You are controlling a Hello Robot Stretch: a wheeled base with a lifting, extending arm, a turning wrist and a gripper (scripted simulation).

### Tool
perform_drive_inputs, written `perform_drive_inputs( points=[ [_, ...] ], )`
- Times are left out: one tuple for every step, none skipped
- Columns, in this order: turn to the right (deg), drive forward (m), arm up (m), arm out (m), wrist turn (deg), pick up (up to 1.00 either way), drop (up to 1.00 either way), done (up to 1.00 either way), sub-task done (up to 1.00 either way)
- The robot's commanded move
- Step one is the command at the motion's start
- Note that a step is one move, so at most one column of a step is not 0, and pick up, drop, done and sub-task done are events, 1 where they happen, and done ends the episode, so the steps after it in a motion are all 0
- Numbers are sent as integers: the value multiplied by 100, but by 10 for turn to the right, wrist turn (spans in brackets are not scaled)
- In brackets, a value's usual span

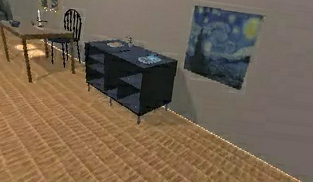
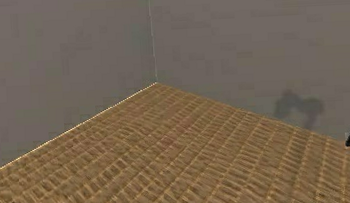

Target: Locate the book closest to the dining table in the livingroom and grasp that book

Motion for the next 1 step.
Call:
perform_drive_inputs(
  points=[
    [30,0,0,0,0,0,0,0,0]
  ],
)
